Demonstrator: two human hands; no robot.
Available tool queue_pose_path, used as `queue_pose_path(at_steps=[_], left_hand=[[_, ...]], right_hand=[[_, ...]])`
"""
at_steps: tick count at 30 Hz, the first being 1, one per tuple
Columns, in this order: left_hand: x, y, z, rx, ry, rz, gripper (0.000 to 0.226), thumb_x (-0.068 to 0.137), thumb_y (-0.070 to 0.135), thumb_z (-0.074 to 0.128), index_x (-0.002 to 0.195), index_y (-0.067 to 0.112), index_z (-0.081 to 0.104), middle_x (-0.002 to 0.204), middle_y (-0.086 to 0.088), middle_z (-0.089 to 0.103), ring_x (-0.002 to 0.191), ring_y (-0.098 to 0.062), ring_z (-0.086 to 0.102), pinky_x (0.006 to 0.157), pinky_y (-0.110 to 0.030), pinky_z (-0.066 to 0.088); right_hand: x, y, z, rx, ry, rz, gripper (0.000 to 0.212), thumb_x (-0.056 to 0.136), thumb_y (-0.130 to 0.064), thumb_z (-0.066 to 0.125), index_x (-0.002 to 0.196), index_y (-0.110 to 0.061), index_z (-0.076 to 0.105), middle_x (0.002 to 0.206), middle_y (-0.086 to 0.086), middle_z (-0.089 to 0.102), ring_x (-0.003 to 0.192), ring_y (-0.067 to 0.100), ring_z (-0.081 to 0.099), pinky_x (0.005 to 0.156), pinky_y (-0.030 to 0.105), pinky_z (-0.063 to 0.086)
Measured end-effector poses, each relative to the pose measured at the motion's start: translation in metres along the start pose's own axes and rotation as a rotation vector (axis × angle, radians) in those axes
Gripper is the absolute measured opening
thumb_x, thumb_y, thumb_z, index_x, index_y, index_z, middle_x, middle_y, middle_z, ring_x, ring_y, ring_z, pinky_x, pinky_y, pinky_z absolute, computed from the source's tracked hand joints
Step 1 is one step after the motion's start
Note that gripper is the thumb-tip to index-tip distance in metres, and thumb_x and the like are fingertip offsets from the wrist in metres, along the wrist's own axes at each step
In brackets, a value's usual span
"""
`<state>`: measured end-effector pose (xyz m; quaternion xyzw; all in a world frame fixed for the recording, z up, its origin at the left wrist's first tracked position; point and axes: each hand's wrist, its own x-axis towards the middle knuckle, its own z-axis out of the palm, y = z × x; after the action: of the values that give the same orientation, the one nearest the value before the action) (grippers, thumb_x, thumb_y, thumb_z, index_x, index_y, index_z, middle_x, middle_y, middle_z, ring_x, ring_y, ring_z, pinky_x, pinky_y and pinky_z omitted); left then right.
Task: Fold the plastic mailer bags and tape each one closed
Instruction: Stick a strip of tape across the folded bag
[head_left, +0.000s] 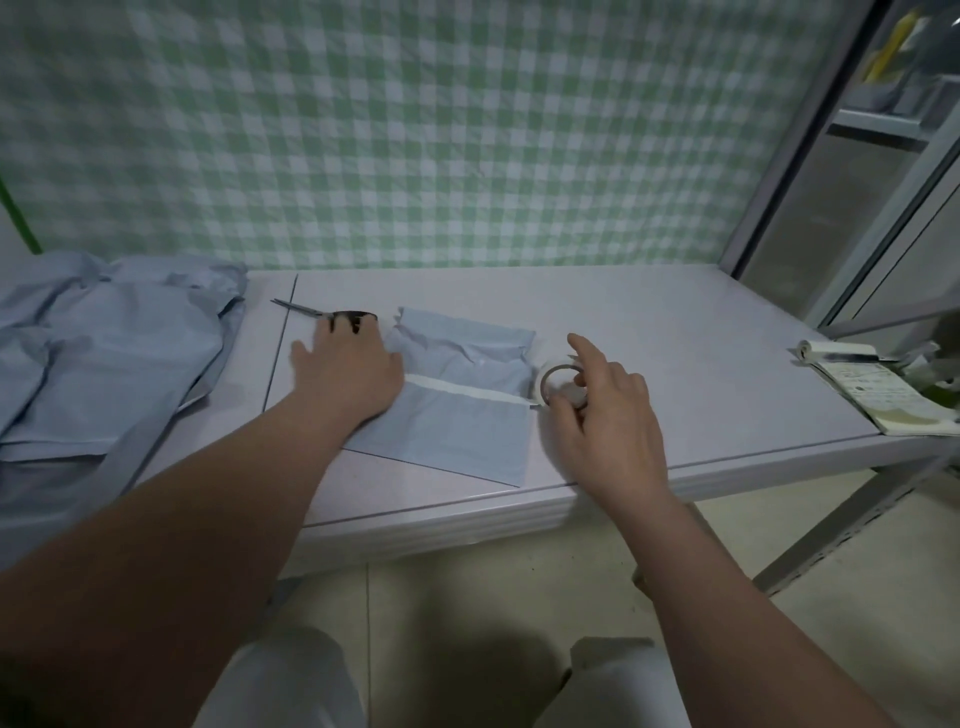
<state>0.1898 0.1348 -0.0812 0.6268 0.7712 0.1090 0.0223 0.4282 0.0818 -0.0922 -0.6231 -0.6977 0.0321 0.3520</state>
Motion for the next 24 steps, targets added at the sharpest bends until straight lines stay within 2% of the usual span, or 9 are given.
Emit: queue_pose_path(at_steps=[3, 6, 8, 11, 15, 17, 20, 22, 24], left_hand=[[-0.002, -0.003, 0.0, -0.047, 0.096, 0.028, 0.032, 0.094, 0.02, 0.042, 0.117, 0.001, 0.049, 0.12, -0.019, 0.047, 0.106, -0.038, 0.049, 0.086, -0.045, 0.04], [-0.008, 0.002, -0.003, -0.002, 0.244, 0.118, 0.017, 0.086, 0.003, 0.045, 0.103, 0.002, 0.051, 0.086, -0.012, 0.05, 0.079, -0.029, 0.045, 0.059, -0.036, 0.033], [-0.009, 0.004, -0.004, -0.016, 0.332, 0.146, 0.018, 0.086, 0.0, 0.045, 0.102, 0.002, 0.054, 0.081, -0.012, 0.051, 0.071, -0.025, 0.04, 0.056, -0.035, 0.028], [-0.019, 0.018, -0.016, -0.178, 0.494, 0.187, 0.019, 0.092, 0.005, 0.046, 0.103, 0.007, 0.062, 0.087, -0.012, 0.058, 0.073, -0.028, 0.05, 0.06, -0.036, 0.033], [-0.061, 0.053, -0.037, -0.417, 0.574, 0.443, 0.017, 0.091, 0.019, 0.052, 0.102, 0.014, 0.064, 0.088, -0.005, 0.064, 0.079, -0.026, 0.06, 0.066, -0.035, 0.045], [-0.087, 0.068, -0.037, -0.46, 0.511, 0.58, 0.017, 0.088, 0.023, 0.054, 0.101, 0.016, 0.063, 0.087, -0.002, 0.067, 0.078, -0.025, 0.062, 0.065, -0.034, 0.049], [-0.112, 0.081, -0.027, -0.454, 0.405, 0.727, 0.021, 0.089, 0.025, 0.052, 0.108, 0.02, 0.059, 0.087, 0.006, 0.067, 0.078, -0.019, 0.061, 0.064, -0.029, 0.045], [-0.118, 0.082, -0.023, -0.532, 0.318, 0.76, 0.027, 0.092, 0.028, 0.047, 0.116, 0.025, 0.059, 0.093, 0.011, 0.064, 0.086, -0.009, 0.057, 0.072, -0.019, 0.039], [-0.119, 0.082, -0.02, -0.622, 0.273, 0.812, 0.033, 0.091, 0.03, 0.044, 0.119, 0.028, 0.061, 0.095, 0.02, 0.053, 0.087, 0.005, 0.047, 0.076, -0.008, 0.036]], right_hand=[[-0.001, -0.001, -0.002, 0.007, -0.014, -0.002, 0.055, 0.09, -0.033, 0.046, 0.143, -0.033, 0.032, 0.128, -0.002, 0.05, 0.112, 0.017, 0.038, 0.083, 0.028, 0.034], [-0.001, -0.001, -0.006, 0.003, -0.037, -0.002, 0.056, 0.089, -0.037, 0.05, 0.142, -0.035, 0.032, 0.134, -0.002, 0.042, 0.118, 0.016, 0.032, 0.083, 0.027, 0.033], [-0.001, -0.001, -0.007, 0.005, -0.026, -0.004, 0.056, 0.089, -0.038, 0.052, 0.141, -0.035, 0.034, 0.135, -0.002, 0.038, 0.12, 0.016, 0.03, 0.081, 0.027, 0.033], [-0.002, -0.001, -0.005, 0.028, 0.05, 0.006, 0.047, 0.089, -0.037, 0.055, 0.135, -0.03, 0.046, 0.133, 0.0, 0.04, 0.119, 0.016, 0.031, 0.077, 0.026, 0.032], [-0.01, -0.003, -0.007, 0.188, 0.259, 0.021, 0.019, 0.09, -0.028, 0.056, 0.101, -0.019, 0.068, 0.099, -0.005, 0.061, 0.102, 0.018, 0.047, 0.072, 0.01, 0.029], [-0.018, -0.015, -0.012, 0.441, 0.276, 0.103, 0.022, 0.092, -0.027, 0.053, 0.08, -0.019, 0.069, 0.073, -0.014, 0.061, 0.079, 0.01, 0.053, 0.065, 0.009, 0.034], [-0.031, -0.037, -0.026, 1.035, 0.007, 0.366, 0.04, 0.095, -0.02, 0.051, 0.055, -0.023, 0.058, 0.055, -0.007, 0.047, 0.056, 0.009, 0.041, 0.054, 0.024, 0.033], [-0.038, -0.038, -0.033, 1.247, -0.15, 0.473, 0.037, 0.092, -0.026, 0.056, 0.055, -0.025, 0.058, 0.059, -0.005, 0.043, 0.058, 0.011, 0.036, 0.054, 0.027, 0.03], [-0.044, -0.034, -0.037, 1.439, -0.28, 0.536, 0.019, 0.084, -0.041, 0.063, 0.076, -0.023, 0.066, 0.072, -0.003, 0.051, 0.067, 0.01, 0.041, 0.059, 0.027, 0.034]])
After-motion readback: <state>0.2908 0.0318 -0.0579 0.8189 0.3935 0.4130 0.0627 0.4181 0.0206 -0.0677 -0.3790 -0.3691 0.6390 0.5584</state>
